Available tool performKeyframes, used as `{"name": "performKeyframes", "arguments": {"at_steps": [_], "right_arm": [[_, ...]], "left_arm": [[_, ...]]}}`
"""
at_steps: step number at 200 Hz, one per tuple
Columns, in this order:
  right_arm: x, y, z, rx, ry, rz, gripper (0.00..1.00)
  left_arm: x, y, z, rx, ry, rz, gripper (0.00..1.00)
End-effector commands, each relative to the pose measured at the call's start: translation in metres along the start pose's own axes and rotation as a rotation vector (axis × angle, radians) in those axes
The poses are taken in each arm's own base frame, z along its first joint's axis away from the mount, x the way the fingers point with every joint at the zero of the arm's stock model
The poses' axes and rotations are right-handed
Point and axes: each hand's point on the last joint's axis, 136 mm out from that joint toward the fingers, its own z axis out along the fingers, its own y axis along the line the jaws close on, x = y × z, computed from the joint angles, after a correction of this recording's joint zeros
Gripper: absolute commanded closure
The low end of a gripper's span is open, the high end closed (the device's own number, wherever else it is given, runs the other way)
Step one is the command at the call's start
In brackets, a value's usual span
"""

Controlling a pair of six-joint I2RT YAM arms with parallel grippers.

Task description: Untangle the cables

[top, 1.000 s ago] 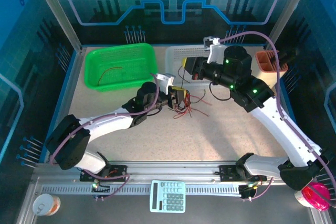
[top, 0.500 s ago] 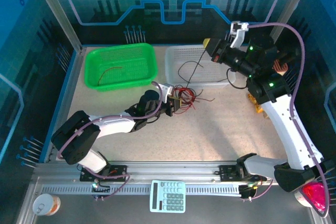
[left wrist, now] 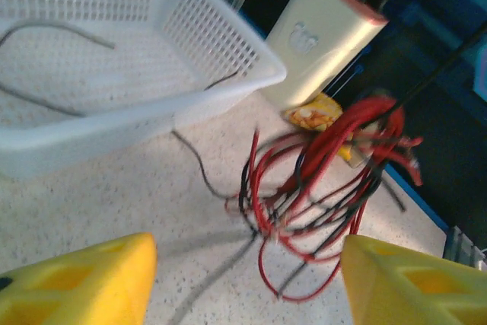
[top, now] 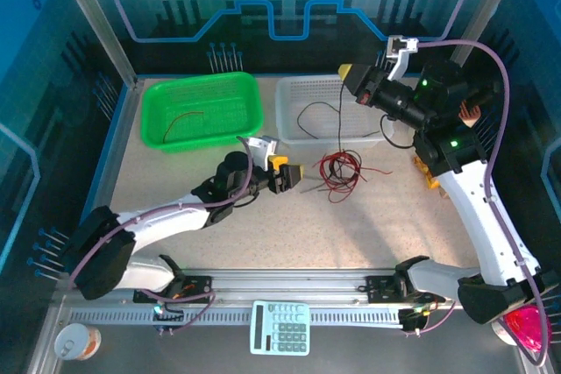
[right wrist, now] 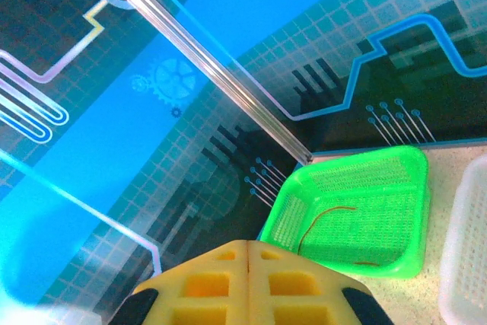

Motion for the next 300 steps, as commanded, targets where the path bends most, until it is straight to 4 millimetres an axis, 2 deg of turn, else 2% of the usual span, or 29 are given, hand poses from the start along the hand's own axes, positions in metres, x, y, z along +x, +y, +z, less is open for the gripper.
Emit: {"name": "performKeyframes", "arguments": {"at_steps": [1, 28, 51, 76, 96, 135, 196, 225, 248, 300], "right_arm": [[0.002, 0.025, -0.004, -0.079, 0.001, -0.031, 1.0], [0.016, 0.035, 0.002, -0.102, 0.039, -0.04, 1.0], [0.028, 0.045, 0.008, -0.124, 0.071, -0.048, 1.0], [0.04, 0.055, 0.013, -0.151, 0.104, -0.053, 1.0], [0.045, 0.067, 0.014, -0.178, 0.118, -0.063, 1.0], [0.038, 0.087, 0.008, -0.218, 0.101, -0.076, 1.0], [0.023, 0.109, -0.005, -0.264, 0.063, -0.092, 1.0], [0.01, 0.114, -0.012, -0.253, 0.027, -0.121, 1.0], [-0.007, 0.112, -0.018, -0.236, -0.018, -0.133, 1.0], [-0.052, 0.088, -0.034, -0.161, -0.139, -0.125, 1.0]], "left_arm": [[-0.031, -0.027, -0.005, 0.056, -0.04, 0.052, 0.24], [-0.048, -0.052, 0.001, 0.129, -0.034, 0.114, 0.16], [-0.055, -0.071, 0.008, 0.196, -0.025, 0.16, 0.14], [-0.062, -0.076, 0.015, 0.207, -0.035, 0.172, 0.15], [-0.063, -0.067, 0.022, 0.169, -0.054, 0.166, 0.25], [-0.051, -0.051, 0.033, 0.12, -0.058, 0.154, 0.55], [-0.014, -0.019, 0.051, 0.056, -0.01, 0.101, 0.78], [0.004, -0.006, 0.055, 0.027, 0.018, 0.078, 0.87], [0.018, 0.006, 0.055, -0.003, 0.043, 0.068, 0.88], [0.046, 0.029, 0.047, -0.055, 0.087, 0.034, 0.88]]}}
